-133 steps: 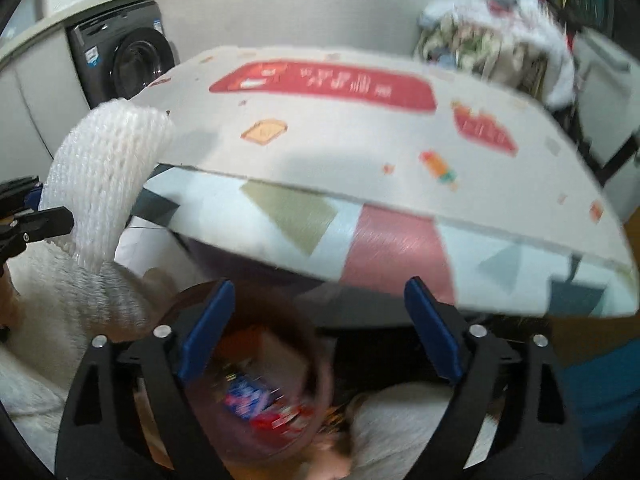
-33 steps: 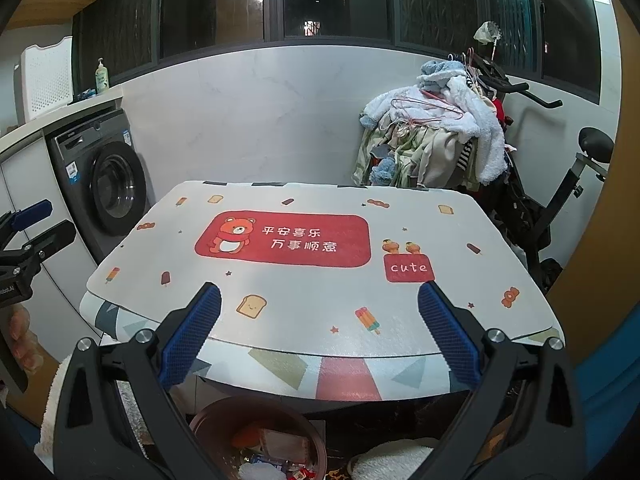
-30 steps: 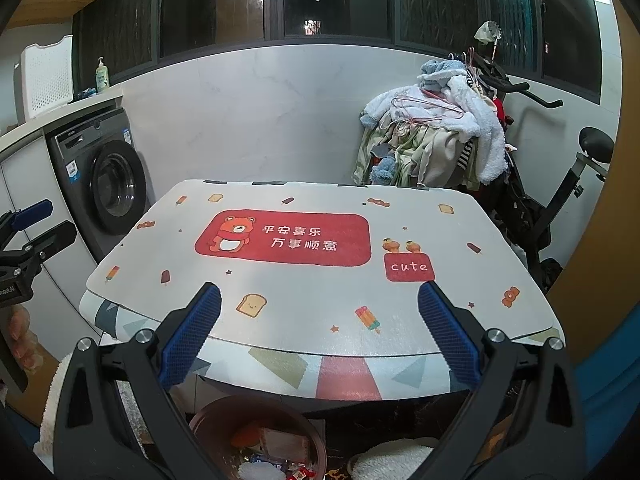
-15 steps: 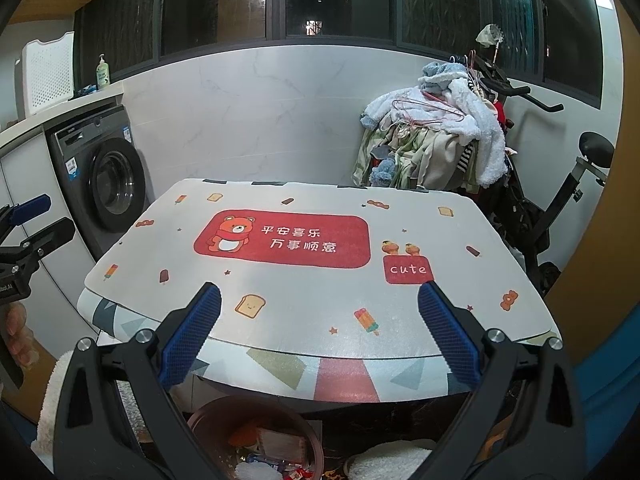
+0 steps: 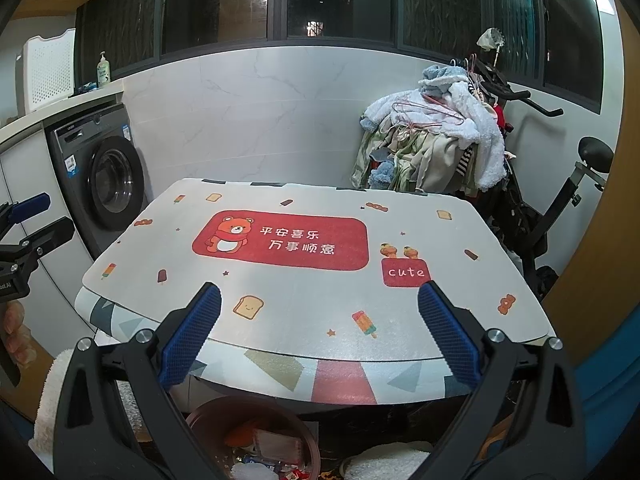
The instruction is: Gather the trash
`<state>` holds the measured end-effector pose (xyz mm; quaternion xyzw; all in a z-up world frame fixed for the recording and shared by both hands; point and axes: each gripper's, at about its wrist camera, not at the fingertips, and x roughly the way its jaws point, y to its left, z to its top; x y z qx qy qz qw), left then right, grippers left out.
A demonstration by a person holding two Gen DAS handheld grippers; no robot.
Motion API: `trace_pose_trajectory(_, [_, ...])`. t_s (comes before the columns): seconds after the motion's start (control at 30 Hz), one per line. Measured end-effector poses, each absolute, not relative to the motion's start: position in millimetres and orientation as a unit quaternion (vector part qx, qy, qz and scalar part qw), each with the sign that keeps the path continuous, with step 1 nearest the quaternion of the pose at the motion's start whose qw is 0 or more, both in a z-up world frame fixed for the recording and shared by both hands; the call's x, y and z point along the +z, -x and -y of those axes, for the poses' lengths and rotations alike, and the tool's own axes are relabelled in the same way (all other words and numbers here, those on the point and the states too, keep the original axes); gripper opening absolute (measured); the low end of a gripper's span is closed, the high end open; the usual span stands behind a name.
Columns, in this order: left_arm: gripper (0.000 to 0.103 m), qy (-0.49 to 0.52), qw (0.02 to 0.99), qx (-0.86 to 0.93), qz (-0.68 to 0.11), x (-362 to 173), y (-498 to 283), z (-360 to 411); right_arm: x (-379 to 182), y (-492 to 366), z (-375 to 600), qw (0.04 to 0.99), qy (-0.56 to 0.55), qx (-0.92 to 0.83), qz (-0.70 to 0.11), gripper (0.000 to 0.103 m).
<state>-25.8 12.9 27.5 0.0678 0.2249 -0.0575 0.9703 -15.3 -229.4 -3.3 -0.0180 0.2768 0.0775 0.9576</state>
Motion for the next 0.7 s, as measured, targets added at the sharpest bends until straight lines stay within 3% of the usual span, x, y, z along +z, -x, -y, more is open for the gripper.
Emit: trace_pose_trajectory(0.7, [0.097,-0.084,0.969,-0.061,-0.224,24.8,28.3,-7.2,-4.5,14.6,234.5,0.957,0.020,0.075,-0.279,0.097])
